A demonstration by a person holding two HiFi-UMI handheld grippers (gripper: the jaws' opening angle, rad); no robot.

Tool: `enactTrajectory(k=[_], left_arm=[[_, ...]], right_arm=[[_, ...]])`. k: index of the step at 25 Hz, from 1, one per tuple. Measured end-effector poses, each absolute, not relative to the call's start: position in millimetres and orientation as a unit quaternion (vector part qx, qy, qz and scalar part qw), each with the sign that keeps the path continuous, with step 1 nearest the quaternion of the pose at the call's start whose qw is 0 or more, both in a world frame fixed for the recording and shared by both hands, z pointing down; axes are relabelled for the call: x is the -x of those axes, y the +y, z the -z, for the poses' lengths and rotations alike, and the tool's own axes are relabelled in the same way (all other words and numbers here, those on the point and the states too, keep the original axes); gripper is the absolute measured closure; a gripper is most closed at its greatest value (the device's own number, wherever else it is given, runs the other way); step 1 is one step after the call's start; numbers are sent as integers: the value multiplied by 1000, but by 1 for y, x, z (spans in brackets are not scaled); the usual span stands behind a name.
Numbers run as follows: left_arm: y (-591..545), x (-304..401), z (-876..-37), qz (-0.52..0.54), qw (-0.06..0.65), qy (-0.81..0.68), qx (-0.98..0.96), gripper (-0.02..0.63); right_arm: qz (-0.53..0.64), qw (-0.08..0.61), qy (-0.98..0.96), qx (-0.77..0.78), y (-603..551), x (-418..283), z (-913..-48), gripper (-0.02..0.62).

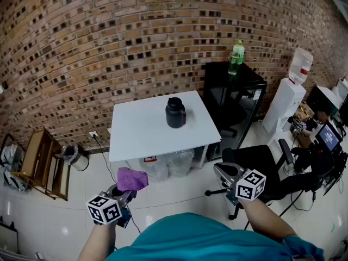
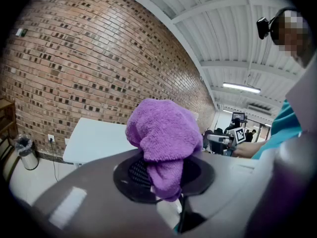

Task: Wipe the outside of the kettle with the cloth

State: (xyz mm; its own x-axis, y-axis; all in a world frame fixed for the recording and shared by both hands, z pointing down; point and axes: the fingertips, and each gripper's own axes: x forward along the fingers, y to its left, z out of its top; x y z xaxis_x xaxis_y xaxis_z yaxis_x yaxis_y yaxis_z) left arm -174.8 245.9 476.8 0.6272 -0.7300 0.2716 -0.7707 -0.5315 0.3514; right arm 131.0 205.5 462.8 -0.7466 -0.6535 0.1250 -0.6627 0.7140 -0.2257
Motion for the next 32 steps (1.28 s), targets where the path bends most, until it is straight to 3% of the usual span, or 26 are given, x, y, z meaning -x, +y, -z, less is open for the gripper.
enactTrajectory(k=[9,16,21,28,32], left_arm=[[206,111,-462,-30,211,-439,-873,529],[151,130,-459,-22,215,-443,-870,529],[67,181,-468,-23,198,-422,-884,529],[-52,252,-469,-61,183,-369,-909,529],[-98,267,-477,-79,197,-358,-909,529]], right_arm=[[-122,9,-928,-352,172,-178,-453,594],[-157,6,-923,-351,110,-161,-474,566],[-188,5,-925,-331,22,-123,-479,522],[-330,9,-902,-278,-120,-68,-492,360],[-375,43,-880,-289,-189,-65,-530,321]])
